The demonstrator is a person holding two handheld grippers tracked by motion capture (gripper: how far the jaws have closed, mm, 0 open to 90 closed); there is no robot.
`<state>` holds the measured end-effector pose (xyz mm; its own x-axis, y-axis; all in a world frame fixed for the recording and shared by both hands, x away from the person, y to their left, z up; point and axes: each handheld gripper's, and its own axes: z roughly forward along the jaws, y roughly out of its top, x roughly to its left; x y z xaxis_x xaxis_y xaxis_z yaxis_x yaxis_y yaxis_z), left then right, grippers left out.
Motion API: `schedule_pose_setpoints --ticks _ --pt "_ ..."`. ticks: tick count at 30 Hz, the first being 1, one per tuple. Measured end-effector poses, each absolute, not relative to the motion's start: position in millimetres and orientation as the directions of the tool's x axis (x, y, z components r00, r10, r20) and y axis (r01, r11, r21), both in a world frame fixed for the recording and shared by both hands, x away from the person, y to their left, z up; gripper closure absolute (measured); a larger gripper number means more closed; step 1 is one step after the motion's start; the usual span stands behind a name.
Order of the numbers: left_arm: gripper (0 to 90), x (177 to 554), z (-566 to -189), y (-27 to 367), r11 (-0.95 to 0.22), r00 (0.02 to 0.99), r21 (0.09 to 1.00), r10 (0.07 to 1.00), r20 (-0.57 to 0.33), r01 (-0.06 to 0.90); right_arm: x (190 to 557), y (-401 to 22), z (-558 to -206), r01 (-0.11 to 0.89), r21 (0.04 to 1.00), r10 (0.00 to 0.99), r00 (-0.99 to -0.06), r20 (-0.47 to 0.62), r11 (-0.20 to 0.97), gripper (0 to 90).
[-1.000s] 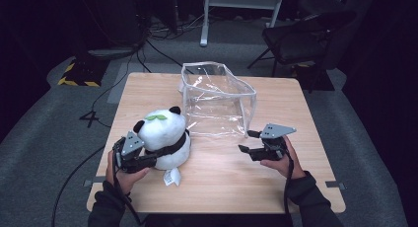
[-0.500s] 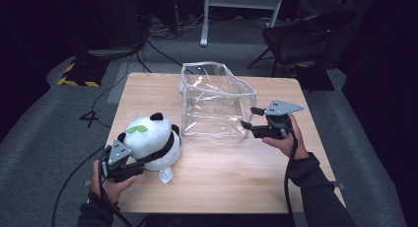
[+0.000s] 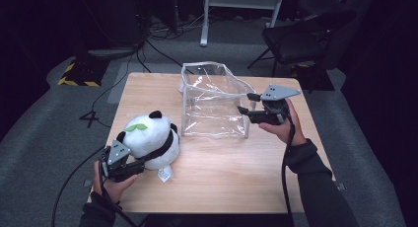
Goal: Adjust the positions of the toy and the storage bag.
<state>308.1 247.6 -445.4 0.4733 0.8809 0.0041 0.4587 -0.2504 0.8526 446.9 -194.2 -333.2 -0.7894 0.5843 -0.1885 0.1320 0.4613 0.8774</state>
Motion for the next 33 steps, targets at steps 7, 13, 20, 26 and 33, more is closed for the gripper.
schedule_pose_setpoints --ticks 7,13,20,26,33 --pt "35.4 309.4 -447.6 246.6 -0.24 0.474 0.857 0.88 -0.006 0.456 456.4 -189.0 -324.3 0.119 0.867 0.572 -0.793 -0.21 0.484 44.5" --pt "35.5 309.4 -448.3 246.8 -0.245 0.477 0.856 0.879 -0.003 0.456 467.1 -178.1 -319.8 0.125 0.872 0.571 -0.798 -0.195 0.473 42.1" --pt "35.6 309.5 -449.6 246.6 -0.246 0.483 0.857 0.875 -0.004 0.453 476.6 -157.8 -322.7 0.132 0.853 0.554 -0.808 -0.202 0.505 40.3" --pt "35.8 309.9 -450.4 246.0 -0.247 0.486 0.857 0.874 -0.005 0.452 484.6 -142.6 -330.4 0.14 0.831 0.537 -0.817 -0.21 0.538 40.8" --pt "36.1 310.5 -451.1 246.0 -0.248 0.49 0.857 0.872 -0.006 0.451 493.1 -129.1 -341.0 0.16 0.783 0.521 -0.822 -0.232 0.601 52.4"
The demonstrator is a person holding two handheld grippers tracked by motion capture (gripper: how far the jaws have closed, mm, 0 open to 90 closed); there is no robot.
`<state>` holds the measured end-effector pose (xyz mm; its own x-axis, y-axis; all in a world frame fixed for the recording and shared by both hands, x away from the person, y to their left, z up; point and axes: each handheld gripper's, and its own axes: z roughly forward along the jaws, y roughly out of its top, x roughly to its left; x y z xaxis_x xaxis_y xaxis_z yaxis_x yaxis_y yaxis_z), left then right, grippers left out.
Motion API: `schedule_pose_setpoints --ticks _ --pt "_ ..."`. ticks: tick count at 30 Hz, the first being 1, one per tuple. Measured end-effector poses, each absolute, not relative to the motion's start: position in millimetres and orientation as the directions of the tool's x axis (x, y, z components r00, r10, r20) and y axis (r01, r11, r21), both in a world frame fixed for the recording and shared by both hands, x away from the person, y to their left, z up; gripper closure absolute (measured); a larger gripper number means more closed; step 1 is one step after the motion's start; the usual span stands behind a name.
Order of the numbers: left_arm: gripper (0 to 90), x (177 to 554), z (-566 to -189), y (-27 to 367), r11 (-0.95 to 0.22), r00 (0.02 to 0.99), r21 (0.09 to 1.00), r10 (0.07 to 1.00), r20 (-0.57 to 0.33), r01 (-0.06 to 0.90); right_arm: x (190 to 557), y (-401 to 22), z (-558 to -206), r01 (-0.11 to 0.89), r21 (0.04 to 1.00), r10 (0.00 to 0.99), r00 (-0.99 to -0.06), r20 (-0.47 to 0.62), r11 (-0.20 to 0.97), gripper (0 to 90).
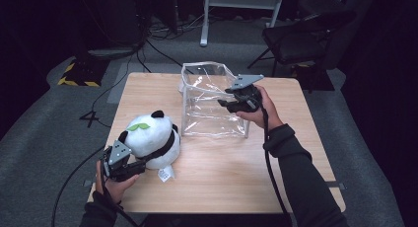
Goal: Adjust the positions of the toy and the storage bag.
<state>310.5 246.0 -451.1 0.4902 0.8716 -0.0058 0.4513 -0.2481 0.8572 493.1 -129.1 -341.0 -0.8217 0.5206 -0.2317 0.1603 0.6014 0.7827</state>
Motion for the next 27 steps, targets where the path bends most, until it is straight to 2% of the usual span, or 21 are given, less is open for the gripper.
schedule_pose_setpoints --ticks 3,11,27 --pt "36.5 310.7 -451.6 245.7 -0.244 0.49 0.858 0.872 -0.01 0.452 495.2 -128.4 -344.3 0.16 0.789 0.494 -0.846 -0.199 0.593 65.0" --pt "37.0 311.5 -452.2 244.1 -0.241 0.49 0.859 0.872 -0.013 0.452 490.5 -135.3 -339.7 0.133 0.803 0.445 -0.878 -0.177 0.581 82.0" --pt "38.4 318.8 -451.2 230.6 -0.218 0.452 0.863 0.892 -0.013 0.456 444.8 -164.4 -334.5 0.063 0.785 0.368 -0.905 -0.216 0.617 85.6"
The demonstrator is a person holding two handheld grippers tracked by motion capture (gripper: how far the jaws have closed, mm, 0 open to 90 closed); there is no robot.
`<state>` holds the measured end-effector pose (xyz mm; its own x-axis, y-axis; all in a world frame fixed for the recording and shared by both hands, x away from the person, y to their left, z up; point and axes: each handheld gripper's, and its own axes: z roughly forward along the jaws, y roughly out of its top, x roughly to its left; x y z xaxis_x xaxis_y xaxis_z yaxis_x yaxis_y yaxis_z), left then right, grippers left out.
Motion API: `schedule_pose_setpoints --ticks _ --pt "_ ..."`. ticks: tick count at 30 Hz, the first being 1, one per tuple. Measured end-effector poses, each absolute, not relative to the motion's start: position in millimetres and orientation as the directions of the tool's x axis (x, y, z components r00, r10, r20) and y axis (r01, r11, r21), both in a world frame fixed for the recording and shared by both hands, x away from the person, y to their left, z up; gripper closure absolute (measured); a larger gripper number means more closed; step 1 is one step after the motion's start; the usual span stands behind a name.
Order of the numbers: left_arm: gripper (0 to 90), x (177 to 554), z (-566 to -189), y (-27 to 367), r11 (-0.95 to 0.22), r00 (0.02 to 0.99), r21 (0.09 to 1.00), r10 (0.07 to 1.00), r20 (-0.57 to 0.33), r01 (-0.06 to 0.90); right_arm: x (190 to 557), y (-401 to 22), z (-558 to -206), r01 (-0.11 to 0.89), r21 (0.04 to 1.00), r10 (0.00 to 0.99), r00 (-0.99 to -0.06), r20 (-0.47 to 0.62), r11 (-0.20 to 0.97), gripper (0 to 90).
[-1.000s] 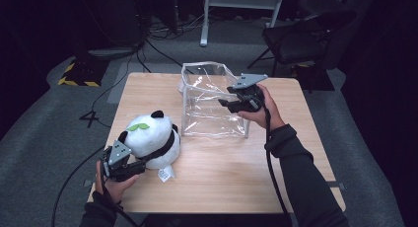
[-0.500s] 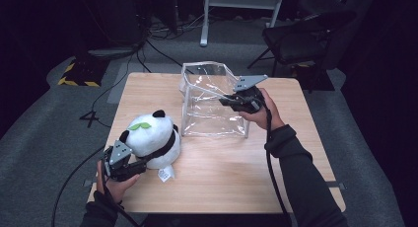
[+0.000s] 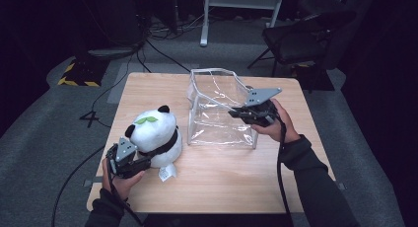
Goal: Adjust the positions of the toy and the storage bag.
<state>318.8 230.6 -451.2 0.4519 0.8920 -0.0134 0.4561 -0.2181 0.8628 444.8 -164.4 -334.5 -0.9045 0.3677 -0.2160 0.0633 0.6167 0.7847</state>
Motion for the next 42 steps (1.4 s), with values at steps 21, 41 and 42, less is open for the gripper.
schedule_pose_setpoints --ticks 21,41,42 --pt "39.5 332.4 -452.8 208.7 -0.224 0.474 0.867 0.88 -0.016 0.445 373.2 -197.7 -323.0 0.029 0.803 0.375 -0.894 -0.246 0.595 86.6" --pt "17.8 326.4 -451.1 216.1 -0.256 0.522 0.869 0.853 -0.003 0.423 350.1 -286.7 -353.8 0.123 0.862 0.606 -0.759 -0.238 0.493 39.5" --pt "17.0 326.6 -450.4 216.9 -0.256 0.525 0.871 0.851 -0.002 0.42 349.6 -290.4 -359.8 0.134 0.856 0.616 -0.75 -0.241 0.499 37.8"
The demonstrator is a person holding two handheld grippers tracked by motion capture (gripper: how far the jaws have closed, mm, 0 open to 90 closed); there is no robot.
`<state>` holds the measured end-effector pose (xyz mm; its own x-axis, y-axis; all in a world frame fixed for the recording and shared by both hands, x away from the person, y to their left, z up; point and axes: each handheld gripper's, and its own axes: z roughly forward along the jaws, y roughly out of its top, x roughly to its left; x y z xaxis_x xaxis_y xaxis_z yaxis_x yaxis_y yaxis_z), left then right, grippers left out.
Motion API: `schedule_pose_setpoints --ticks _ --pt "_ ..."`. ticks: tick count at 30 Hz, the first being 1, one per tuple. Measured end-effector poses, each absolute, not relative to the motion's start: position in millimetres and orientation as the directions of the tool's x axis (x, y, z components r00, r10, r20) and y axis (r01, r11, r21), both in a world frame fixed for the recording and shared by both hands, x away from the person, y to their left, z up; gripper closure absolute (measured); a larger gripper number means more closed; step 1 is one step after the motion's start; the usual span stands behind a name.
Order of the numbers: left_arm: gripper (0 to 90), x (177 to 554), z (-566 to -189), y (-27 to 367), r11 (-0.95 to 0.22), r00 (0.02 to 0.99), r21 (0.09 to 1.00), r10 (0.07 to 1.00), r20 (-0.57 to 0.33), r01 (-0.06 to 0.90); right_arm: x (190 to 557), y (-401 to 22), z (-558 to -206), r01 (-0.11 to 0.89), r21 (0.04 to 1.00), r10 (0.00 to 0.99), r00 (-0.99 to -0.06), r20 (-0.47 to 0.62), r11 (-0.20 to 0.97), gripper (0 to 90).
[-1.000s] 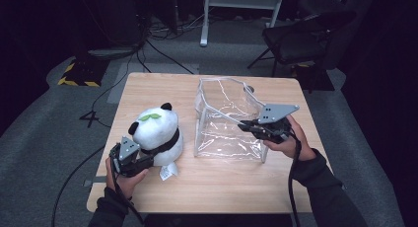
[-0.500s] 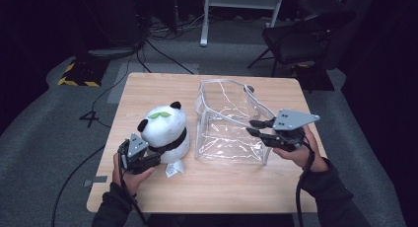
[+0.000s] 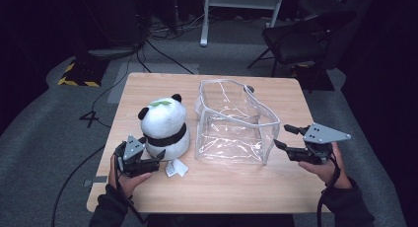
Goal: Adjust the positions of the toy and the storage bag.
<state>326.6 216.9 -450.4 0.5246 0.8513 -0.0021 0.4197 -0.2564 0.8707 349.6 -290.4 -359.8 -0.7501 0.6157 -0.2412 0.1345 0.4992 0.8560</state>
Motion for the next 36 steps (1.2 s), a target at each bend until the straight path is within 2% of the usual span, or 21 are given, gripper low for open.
schedule_pose_setpoints --ticks 8,17,32,34,36 --pt "15.8 327.8 -442.6 224.4 -0.263 0.536 0.876 0.844 0.006 0.405 352.7 -323.8 -416.4 0.273 0.844 0.687 -0.712 -0.145 0.461 30.4" --pt "15.6 332.5 -428.2 236.9 -0.261 0.579 0.891 0.815 -0.003 0.372 361.4 -336.0 -465.4 0.387 0.801 0.717 -0.693 -0.075 0.458 25.9" --pt "13.8 369.2 -414.4 242.8 -0.262 0.686 0.894 0.725 -0.066 0.363 367.7 -335.1 -493.8 0.455 0.745 0.712 -0.701 -0.036 0.487 25.1" --pt "5.6 373.0 -413.3 237.7 -0.308 0.7 0.883 0.714 -0.033 0.355 368.3 -334.4 -495.4 0.458 0.743 0.708 -0.706 -0.03 0.488 25.2" --pt "5.1 377.9 -410.9 234.7 -0.322 0.692 0.875 0.722 -0.019 0.36 368.8 -333.5 -497.2 0.459 0.739 0.704 -0.71 -0.029 0.493 25.4"
